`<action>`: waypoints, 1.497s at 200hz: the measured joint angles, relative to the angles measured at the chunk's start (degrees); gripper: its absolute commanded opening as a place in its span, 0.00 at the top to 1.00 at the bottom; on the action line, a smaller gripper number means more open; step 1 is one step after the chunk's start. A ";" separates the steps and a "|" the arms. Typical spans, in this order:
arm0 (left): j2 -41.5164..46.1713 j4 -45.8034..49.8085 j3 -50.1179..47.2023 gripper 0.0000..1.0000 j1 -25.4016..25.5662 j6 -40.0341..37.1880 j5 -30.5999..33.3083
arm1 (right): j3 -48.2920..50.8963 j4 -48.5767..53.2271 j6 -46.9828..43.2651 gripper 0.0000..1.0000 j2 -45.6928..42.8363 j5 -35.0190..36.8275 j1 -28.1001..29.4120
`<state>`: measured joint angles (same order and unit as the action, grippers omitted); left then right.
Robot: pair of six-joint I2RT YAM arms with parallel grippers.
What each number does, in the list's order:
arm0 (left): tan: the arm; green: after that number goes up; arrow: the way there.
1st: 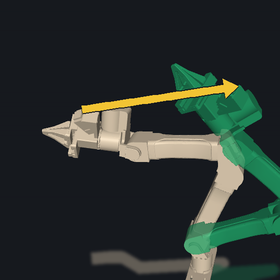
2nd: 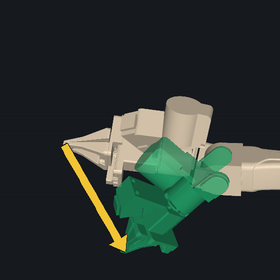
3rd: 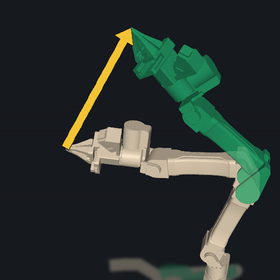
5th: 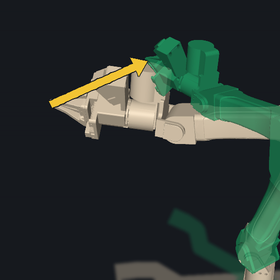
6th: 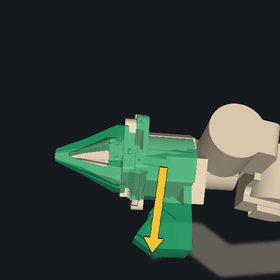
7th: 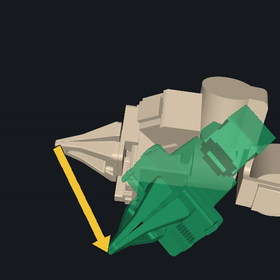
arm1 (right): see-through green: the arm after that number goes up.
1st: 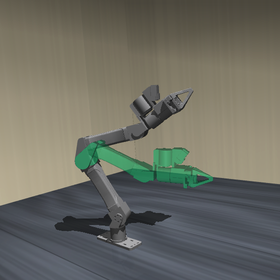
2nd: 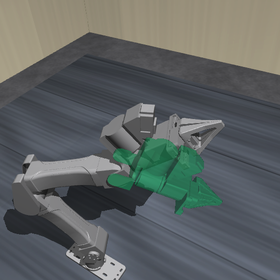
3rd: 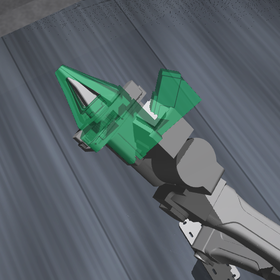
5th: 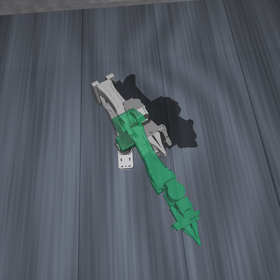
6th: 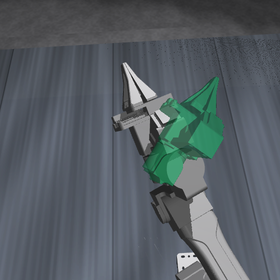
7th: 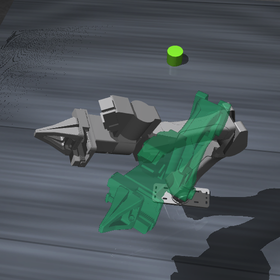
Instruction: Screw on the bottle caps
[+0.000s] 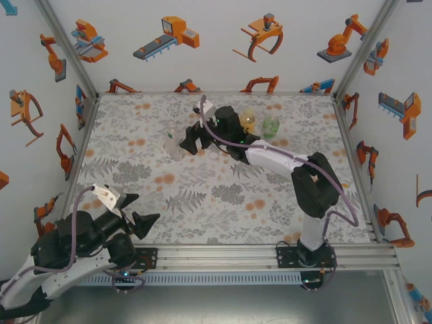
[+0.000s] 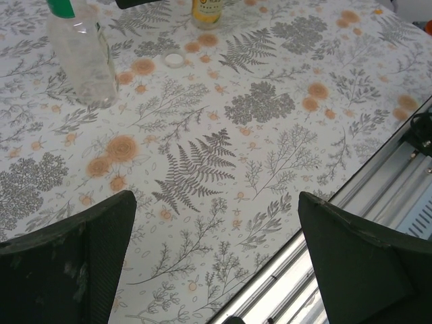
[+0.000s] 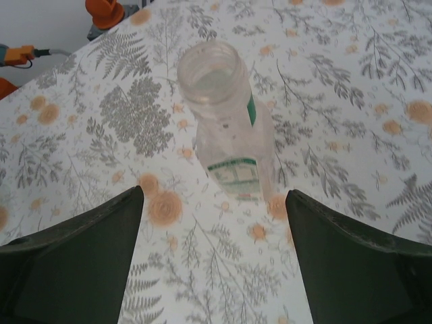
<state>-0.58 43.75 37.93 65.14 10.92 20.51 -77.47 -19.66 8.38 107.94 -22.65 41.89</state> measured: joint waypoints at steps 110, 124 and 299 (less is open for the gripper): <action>0.02 0.92 0.33 0.03 1.70 0.20 2.29 | -11.15 -20.26 2.49 0.26 19.91 -3.52 0.85; 0.02 0.92 0.33 0.03 1.70 0.20 2.38 | -11.58 -21.40 2.64 0.28 21.86 -3.78 1.07; 0.02 0.42 0.31 0.03 2.34 -0.76 0.87 | 3.23 -24.22 4.33 0.54 9.18 -8.20 2.36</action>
<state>-0.56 44.16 38.24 67.48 10.15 21.39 -74.24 -43.88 12.71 117.12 -30.85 44.25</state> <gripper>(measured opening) 0.971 0.580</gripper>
